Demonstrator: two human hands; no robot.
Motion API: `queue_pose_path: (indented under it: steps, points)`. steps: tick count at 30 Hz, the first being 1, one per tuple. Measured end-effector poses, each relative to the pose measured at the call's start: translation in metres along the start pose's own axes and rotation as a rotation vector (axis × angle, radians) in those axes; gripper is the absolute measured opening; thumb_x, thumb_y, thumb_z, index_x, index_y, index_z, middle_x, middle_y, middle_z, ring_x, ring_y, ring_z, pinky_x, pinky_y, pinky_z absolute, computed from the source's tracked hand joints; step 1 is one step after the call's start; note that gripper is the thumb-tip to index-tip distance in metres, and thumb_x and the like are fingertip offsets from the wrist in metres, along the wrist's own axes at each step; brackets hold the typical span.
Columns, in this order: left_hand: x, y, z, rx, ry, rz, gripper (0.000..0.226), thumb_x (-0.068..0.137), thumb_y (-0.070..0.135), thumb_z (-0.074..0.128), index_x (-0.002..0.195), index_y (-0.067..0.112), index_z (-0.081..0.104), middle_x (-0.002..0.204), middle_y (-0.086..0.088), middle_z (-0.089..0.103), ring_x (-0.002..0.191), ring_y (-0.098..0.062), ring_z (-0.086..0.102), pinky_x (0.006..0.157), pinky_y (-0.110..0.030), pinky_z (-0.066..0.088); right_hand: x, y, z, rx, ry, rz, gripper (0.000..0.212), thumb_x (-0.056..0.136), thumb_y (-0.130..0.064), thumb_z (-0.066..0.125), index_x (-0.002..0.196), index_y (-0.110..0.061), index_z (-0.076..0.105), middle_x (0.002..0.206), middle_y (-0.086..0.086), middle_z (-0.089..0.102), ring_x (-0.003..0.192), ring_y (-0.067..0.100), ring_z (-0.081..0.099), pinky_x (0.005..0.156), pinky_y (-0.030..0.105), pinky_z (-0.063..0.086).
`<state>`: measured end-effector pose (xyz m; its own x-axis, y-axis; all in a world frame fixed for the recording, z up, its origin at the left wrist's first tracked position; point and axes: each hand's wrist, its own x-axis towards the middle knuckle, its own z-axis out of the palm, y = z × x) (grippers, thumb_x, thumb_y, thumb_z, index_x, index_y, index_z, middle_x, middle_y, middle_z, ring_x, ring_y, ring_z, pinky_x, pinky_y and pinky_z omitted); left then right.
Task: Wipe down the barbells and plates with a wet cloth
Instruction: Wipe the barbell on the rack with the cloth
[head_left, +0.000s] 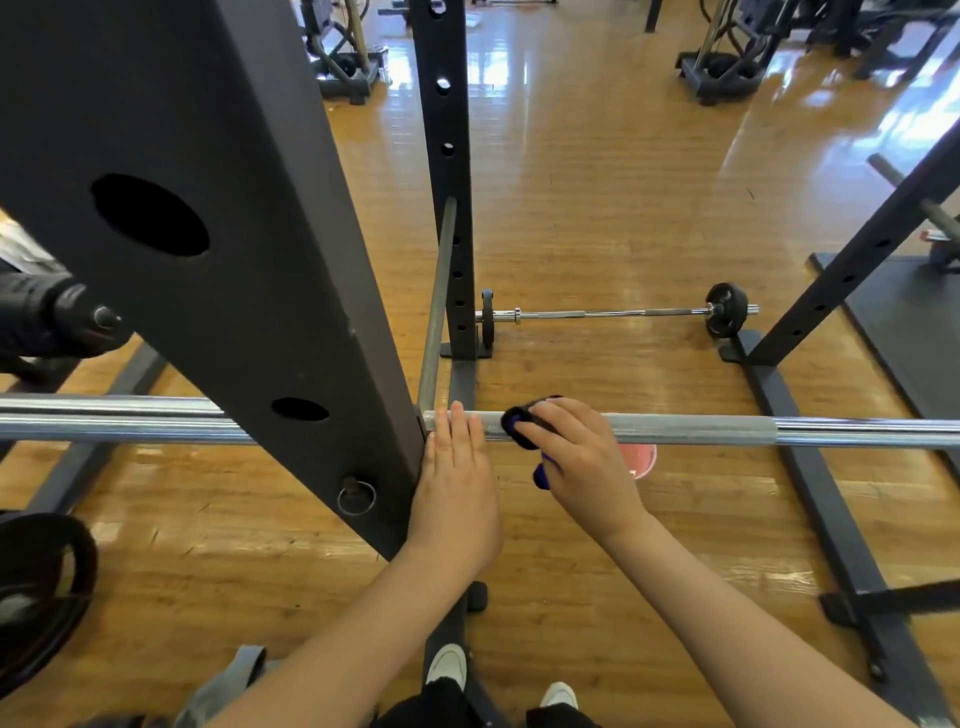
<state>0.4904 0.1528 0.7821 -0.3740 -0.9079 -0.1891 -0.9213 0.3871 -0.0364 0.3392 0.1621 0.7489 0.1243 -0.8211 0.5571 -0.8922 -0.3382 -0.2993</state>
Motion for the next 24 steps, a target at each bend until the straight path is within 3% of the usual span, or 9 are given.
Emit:
queue_pose_path:
  steps: [4, 9, 13, 18, 20, 22, 24]
  points:
    - [-0.003, -0.005, -0.003, -0.038, 0.001, 0.057, 0.085, 0.096, 0.023, 0.043, 0.134, 0.002, -0.030, 0.151, -0.020, -0.028, 0.141, -0.033, -0.022, 0.114, -0.038, -0.009, 0.022, -0.007, -0.002, 0.112, -0.010, 0.110, 0.035, 0.073, 0.006, 0.065, 0.107, -0.004, 0.069, 0.104, 0.012, 0.066, 0.101, 0.025, 0.054, 0.081, 0.043, 0.051]
    - [0.000, -0.001, -0.006, 0.054, -0.004, 0.043, 0.075, 0.099, 0.025, 0.037, 0.147, -0.001, -0.013, 0.155, -0.021, -0.015, 0.144, -0.034, -0.013, 0.116, -0.039, -0.003, 0.058, -0.020, 0.004, 0.100, -0.400, 0.061, 0.035, 0.085, -0.004, 0.063, 0.120, -0.011, 0.065, 0.121, 0.008, 0.062, 0.110, 0.029, 0.054, 0.091, 0.045, 0.047]
    - [0.005, 0.003, -0.009, 0.052, -0.010, 0.009, 0.075, 0.099, 0.028, 0.036, 0.145, -0.003, -0.015, 0.156, -0.020, -0.011, 0.145, -0.033, -0.007, 0.117, -0.038, 0.001, 0.039, -0.002, -0.009, 0.152, -0.354, 0.029, 0.035, 0.067, 0.013, 0.071, 0.098, -0.004, 0.074, 0.094, 0.011, 0.070, 0.086, 0.035, 0.061, 0.068, 0.050, 0.054]
    - [0.000, 0.007, 0.000, 0.070, 0.025, 0.012, 0.079, 0.099, 0.029, 0.034, 0.131, -0.002, -0.030, 0.153, -0.022, -0.020, 0.143, -0.036, -0.016, 0.115, -0.040, -0.007, 0.049, 0.000, -0.016, 0.159, -0.438, 0.073, 0.037, 0.084, 0.003, 0.059, 0.118, -0.008, 0.066, 0.117, 0.008, 0.064, 0.108, 0.029, 0.053, 0.091, 0.043, 0.046]
    - [0.001, 0.009, 0.001, 0.061, 0.038, 0.011, 0.076, 0.099, 0.029, 0.032, 0.128, -0.003, -0.031, 0.153, -0.024, -0.020, 0.142, -0.037, -0.016, 0.115, -0.040, -0.010, 0.055, -0.005, -0.013, 0.160, -0.461, 0.001, 0.038, 0.081, -0.001, 0.058, 0.117, -0.008, 0.066, 0.115, 0.009, 0.065, 0.103, 0.031, 0.059, 0.083, 0.045, 0.051]
    - [0.003, 0.008, 0.002, 0.047, 0.082, 0.006, 0.080, 0.095, 0.029, 0.041, 0.133, -0.006, -0.020, 0.154, -0.027, -0.008, 0.144, -0.040, -0.005, 0.115, -0.041, -0.004, 0.054, -0.005, -0.008, 0.139, -0.450, -0.054, 0.036, 0.077, -0.014, 0.059, 0.112, -0.009, 0.069, 0.108, 0.007, 0.068, 0.094, 0.031, 0.064, 0.070, 0.045, 0.055]
    - [0.003, 0.007, 0.002, 0.004, 0.104, 0.013, 0.092, 0.073, 0.026, 0.070, 0.138, -0.012, 0.018, 0.145, -0.033, 0.028, 0.136, -0.044, 0.030, 0.111, -0.044, 0.024, 0.046, 0.000, -0.007, 0.134, -0.467, -0.052, 0.037, 0.084, -0.031, 0.055, 0.113, -0.011, 0.069, 0.108, 0.005, 0.068, 0.097, 0.028, 0.064, 0.071, 0.043, 0.055]
